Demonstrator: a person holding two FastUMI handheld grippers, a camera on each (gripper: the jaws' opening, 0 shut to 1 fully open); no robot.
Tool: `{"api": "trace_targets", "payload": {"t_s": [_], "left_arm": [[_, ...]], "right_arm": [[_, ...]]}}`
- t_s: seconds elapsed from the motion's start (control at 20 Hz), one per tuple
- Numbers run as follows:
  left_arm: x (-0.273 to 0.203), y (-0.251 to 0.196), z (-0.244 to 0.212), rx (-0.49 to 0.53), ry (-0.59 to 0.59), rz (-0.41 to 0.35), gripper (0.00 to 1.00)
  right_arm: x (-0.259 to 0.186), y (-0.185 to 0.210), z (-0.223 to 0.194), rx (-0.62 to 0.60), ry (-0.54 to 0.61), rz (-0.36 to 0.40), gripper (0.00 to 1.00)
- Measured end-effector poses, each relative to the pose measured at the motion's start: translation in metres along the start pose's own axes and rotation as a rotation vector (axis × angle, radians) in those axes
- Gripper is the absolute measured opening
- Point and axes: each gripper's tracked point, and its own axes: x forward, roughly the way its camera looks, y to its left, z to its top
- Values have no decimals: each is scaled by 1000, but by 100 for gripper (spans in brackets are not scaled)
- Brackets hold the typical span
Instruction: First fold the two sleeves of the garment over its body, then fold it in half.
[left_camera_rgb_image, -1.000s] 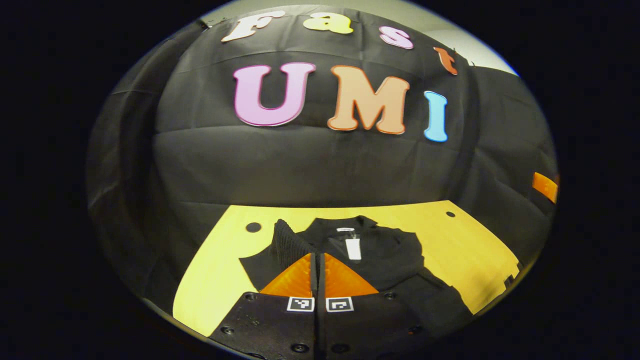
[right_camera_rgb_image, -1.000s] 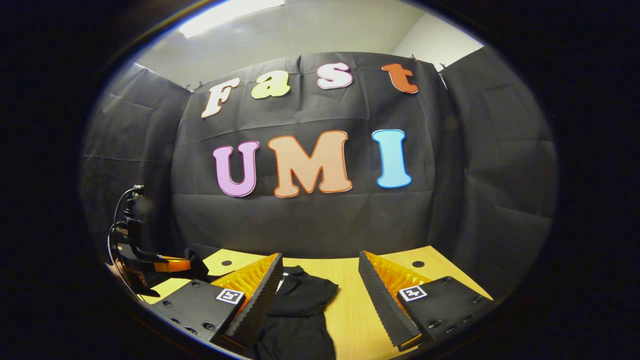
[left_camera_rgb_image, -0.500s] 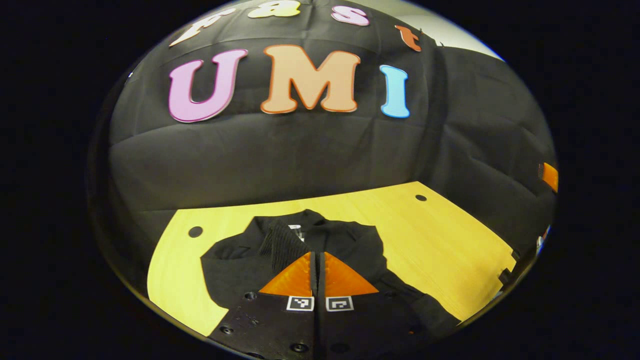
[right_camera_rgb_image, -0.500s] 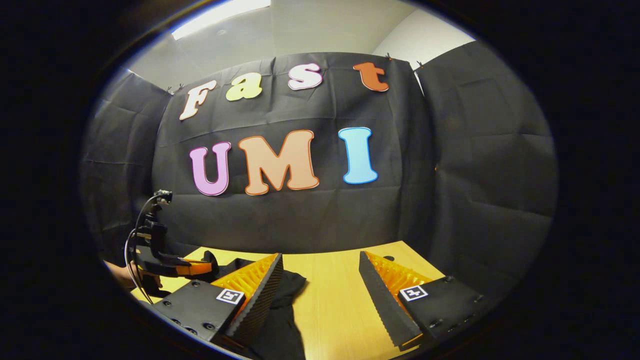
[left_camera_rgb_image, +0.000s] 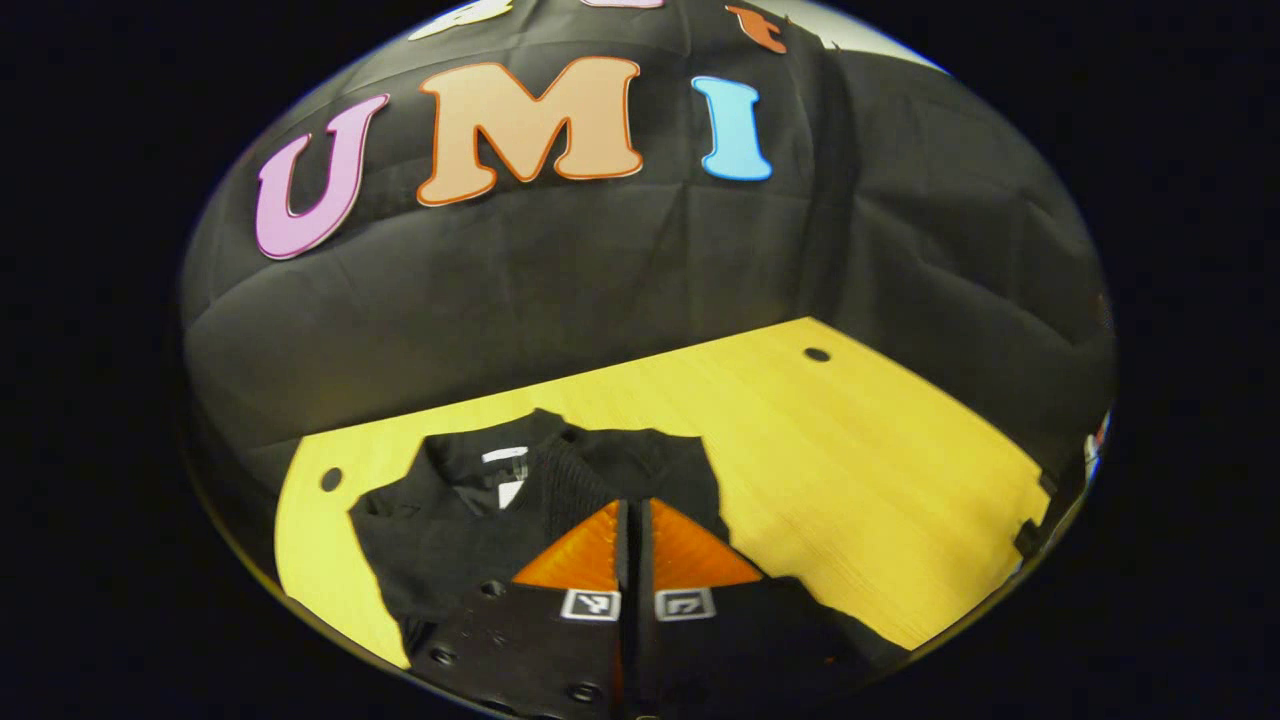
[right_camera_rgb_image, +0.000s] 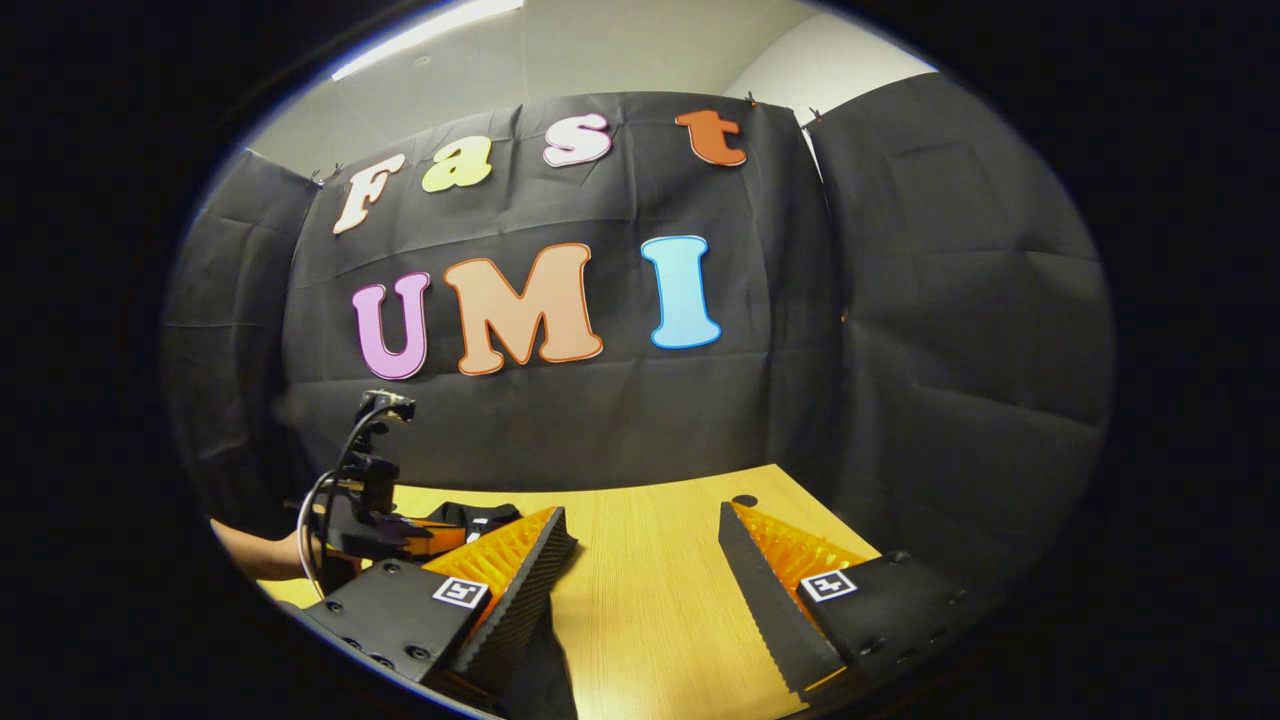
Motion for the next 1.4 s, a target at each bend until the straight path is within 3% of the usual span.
{"api": "trace_targets", "payload": {"t_s": [0.15,0.2,0.45,0.7,0.8,0.9,1.1,1.35,1.4], "left_arm": [[-29,-3,39,-90,-150,-26,100],[-44,10,49,-91,-187,-1,94],[-125,84,25,-96,-220,150,93],[-192,145,-50,-159,-138,300,94],[-212,159,-86,-179,-85,343,94],[-226,169,-117,-187,-32,375,94],[-248,171,-181,-216,82,394,94],[-263,153,-262,-242,245,367,95],[-266,150,-277,-244,283,360,94]], "right_arm": [[6,7,-9,-6,21,26,97],[7,12,-15,-8,29,39,97],[13,55,-42,-17,92,133,94],[12,92,-94,-34,213,218,97],[7,101,-116,-58,266,237,94],[3,108,-138,-82,322,251,98],[-8,113,-182,-122,428,262,98],[-32,109,-242,-191,588,255,98],[-37,108,-252,-194,619,253,94]]}}
